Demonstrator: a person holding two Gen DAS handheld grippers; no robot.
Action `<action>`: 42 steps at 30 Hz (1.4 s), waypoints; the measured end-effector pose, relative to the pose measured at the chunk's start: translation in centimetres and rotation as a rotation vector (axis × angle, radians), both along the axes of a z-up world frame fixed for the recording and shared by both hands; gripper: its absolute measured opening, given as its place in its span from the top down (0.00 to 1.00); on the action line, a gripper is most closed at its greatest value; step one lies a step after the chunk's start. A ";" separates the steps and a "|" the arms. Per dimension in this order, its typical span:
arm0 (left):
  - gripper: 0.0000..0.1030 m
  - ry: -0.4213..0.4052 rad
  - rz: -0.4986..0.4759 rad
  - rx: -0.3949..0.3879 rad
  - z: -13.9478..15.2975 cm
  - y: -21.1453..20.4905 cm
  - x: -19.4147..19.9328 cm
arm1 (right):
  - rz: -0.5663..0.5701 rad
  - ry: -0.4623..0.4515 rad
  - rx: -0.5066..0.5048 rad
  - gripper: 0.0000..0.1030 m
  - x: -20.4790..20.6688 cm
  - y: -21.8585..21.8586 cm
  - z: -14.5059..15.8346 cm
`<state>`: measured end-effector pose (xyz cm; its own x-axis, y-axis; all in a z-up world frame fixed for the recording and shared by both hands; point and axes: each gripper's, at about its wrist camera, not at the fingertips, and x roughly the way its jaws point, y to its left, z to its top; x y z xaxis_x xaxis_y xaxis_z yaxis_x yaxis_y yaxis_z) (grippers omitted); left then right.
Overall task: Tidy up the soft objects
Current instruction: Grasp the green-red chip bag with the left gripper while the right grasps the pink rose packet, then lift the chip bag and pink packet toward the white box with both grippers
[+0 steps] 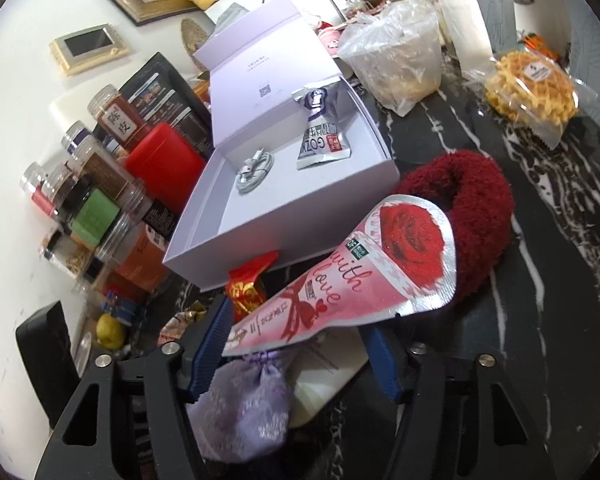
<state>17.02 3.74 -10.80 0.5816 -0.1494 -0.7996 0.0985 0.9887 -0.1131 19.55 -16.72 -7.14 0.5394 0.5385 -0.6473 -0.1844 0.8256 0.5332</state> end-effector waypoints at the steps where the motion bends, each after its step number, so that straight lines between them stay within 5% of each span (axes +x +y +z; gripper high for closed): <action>1: 0.31 -0.002 -0.001 -0.004 0.0 0.1 0.1 | -0.004 0.006 0.012 0.46 0.3 0.0 -0.2; 4: 0.39 -0.012 0.002 -0.010 0.1 0.3 0.2 | -0.025 0.012 0.035 0.56 1.0 0.0 -0.7; 7: 0.45 -0.019 0.004 -0.028 0.1 0.6 0.3 | -0.036 0.000 0.021 0.77 1.2 0.0 -0.8; 10: 0.48 -0.028 0.007 -0.043 0.1 0.8 0.3 | -0.033 -0.021 0.026 0.81 1.1 0.0 -0.6; 42: 0.48 -0.173 0.014 -0.049 6.0 0.7 -7.1 | -0.010 -0.181 0.025 0.90 -8.3 -1.2 5.3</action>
